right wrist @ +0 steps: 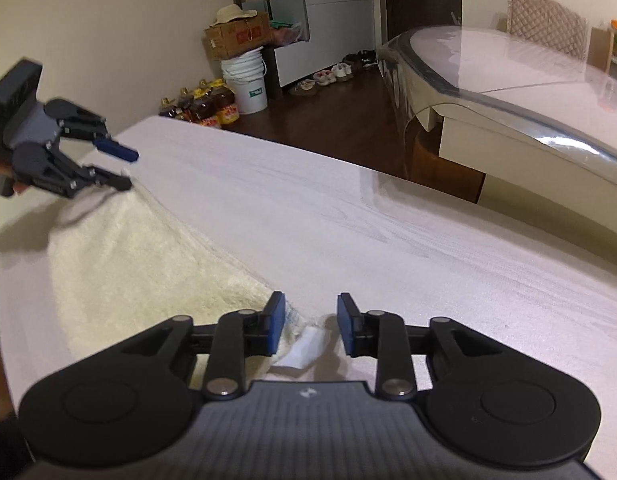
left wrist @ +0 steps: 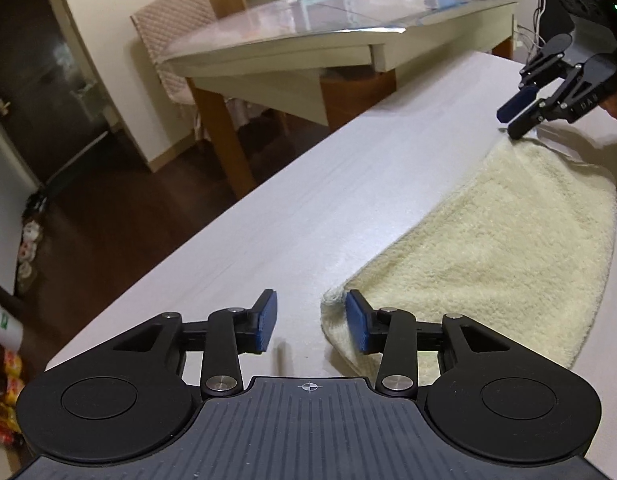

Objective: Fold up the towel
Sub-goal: 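Lift both held corners and fold the towel over onto its opposite half, then open both grippers to release the folded towel, then grasp the folded towel edge with the right gripper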

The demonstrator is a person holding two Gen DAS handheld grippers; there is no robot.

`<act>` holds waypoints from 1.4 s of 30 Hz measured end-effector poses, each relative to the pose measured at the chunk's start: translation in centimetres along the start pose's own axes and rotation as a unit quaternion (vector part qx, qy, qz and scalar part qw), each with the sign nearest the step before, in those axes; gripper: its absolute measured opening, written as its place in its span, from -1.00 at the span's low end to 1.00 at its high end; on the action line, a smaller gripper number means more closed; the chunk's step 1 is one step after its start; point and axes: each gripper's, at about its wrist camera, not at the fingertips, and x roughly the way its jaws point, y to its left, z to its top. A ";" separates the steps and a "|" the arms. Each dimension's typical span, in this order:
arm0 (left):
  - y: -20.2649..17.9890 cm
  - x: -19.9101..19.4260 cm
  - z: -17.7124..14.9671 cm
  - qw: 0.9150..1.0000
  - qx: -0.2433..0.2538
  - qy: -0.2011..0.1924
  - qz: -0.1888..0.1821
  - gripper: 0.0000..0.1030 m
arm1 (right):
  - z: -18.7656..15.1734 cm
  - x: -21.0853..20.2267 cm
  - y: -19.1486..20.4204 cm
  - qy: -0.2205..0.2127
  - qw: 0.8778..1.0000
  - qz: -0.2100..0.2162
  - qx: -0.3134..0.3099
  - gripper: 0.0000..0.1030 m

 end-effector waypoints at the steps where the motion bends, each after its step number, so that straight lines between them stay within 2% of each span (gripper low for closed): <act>1: -0.1 0.3 -0.1 1.000 0.004 0.003 0.003 -0.15 | 0.0 0.1 0.2 0.000 1.000 -0.004 -0.006 -0.35; 6: 0.0 0.5 -0.1 1.000 0.003 -0.002 0.009 -0.08 | -0.2 -0.1 0.8 -0.005 1.000 -0.016 -0.022 -0.31; 8: 0.8 0.1 -0.2 1.000 -0.023 -0.009 -0.002 -0.08 | -0.1 -0.8 0.7 -0.015 1.000 -0.008 -0.008 -0.24; 10: 2.0 -0.4 -0.3 0.998 -0.062 -0.021 -0.013 0.08 | -0.1 -1.5 0.7 -0.027 1.000 -0.003 0.003 -0.18; 13: 3.8 -1.1 -0.6 0.992 -0.117 -0.031 -0.033 0.15 | -0.1 -2.6 1.0 -0.040 0.999 -0.002 0.013 -0.11; 19: 4.4 -0.9 -0.9 0.992 -0.123 -0.020 -0.016 0.25 | -0.7 -4.2 3.1 -0.062 0.998 0.006 0.024 -0.02; 22: 4.5 -1.1 -0.8 0.991 -0.127 -0.024 -0.022 0.26 | -1.1 -4.9 4.4 -0.069 0.997 0.014 0.031 0.07; 25: 6.5 -1.9 -1.0 0.979 -0.189 -0.049 -0.059 0.42 | -1.5 -5.4 5.8 -0.077 0.996 0.028 0.036 0.17; 27: 7.2 -2.0 -1.0 0.976 -0.203 -0.055 -0.061 0.43 | -1.7 -5.4 6.7 -0.078 0.996 0.036 0.039 0.20; 30: 7.4 -2.0 -0.9 0.979 -0.192 -0.045 -0.044 0.43 | -2.1 -5.1 7.6 -0.081 0.995 0.044 0.042 0.24; 36: 5.9 -2.9 -0.8 0.990 -0.134 -0.040 0.000 0.44 | -2.3 -4.7 9.8 -0.082 0.996 0.034 0.033 0.25; 39: 5.1 -3.6 -1.1 0.992 -0.115 -0.040 0.018 0.51 | -1.8 -4.7 12.5 -0.087 0.996 0.027 -0.002 0.23; 42: 4.9 -4.4 -1.7 0.992 -0.115 -0.046 0.025 0.53 | -1.2 -4.0 16.9 -0.085 0.994 0.021 -0.071 0.09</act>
